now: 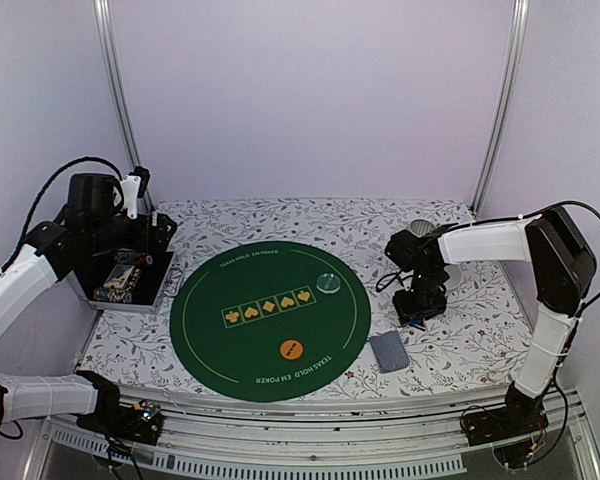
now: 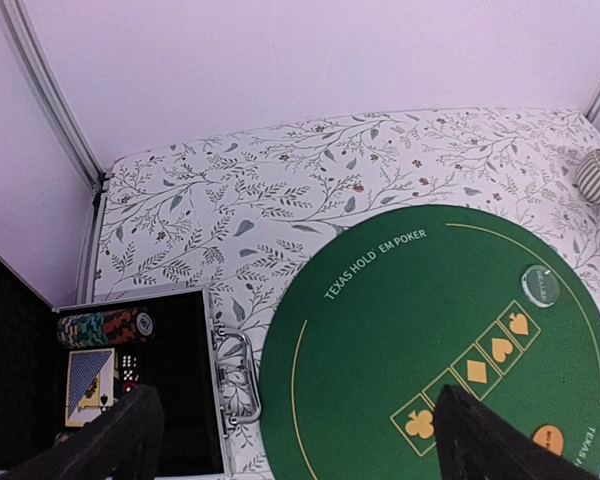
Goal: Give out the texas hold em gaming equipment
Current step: Pick up the small blind button from the poker table mat.
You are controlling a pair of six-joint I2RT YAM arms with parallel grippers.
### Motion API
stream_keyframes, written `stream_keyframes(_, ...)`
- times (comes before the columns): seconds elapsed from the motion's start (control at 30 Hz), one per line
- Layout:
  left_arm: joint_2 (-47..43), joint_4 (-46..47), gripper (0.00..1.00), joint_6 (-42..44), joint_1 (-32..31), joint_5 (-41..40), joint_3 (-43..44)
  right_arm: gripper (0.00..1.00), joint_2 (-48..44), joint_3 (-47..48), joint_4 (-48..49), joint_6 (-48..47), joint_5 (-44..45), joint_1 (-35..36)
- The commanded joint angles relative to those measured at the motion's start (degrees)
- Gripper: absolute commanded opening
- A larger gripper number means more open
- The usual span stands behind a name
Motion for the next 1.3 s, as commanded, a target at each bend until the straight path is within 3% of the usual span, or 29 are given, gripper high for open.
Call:
stream_keyframes(0.0, -1.0, 1.6, 0.96, 0.9, -0.9, -0.2, -0.9, 0.61, 0.2, -0.4, 0.9, -0.7, -0.7, -0.1)
stream_keyframes(0.33, -1.3, 1.9, 0.97, 1.1, -1.1, -0.4, -1.3, 0.48, -1.2, -0.4, -1.3, -0.9, -1.1, -0.1)
stream_keyframes(0.9, -1.4, 2.1, 0.97, 1.3, -1.4, -0.6, -1.7, 0.44, -5.2, -0.6, -3.7, -1.7, -4.0, 1.1)
stream_keyframes(1.03, -1.5, 2.1, 0.97, 1.3, -1.4, -0.7, -1.7, 0.43, -4.5, 2.0, -4.3, -1.8, -3.6, 3.3)
stream_keyframes(1.27, -1.5, 2.2, 0.97, 1.1, -1.5, -0.4, -1.9, 0.4, 4.8, 17.2, -3.0, -1.9, -6.0, 13.2)
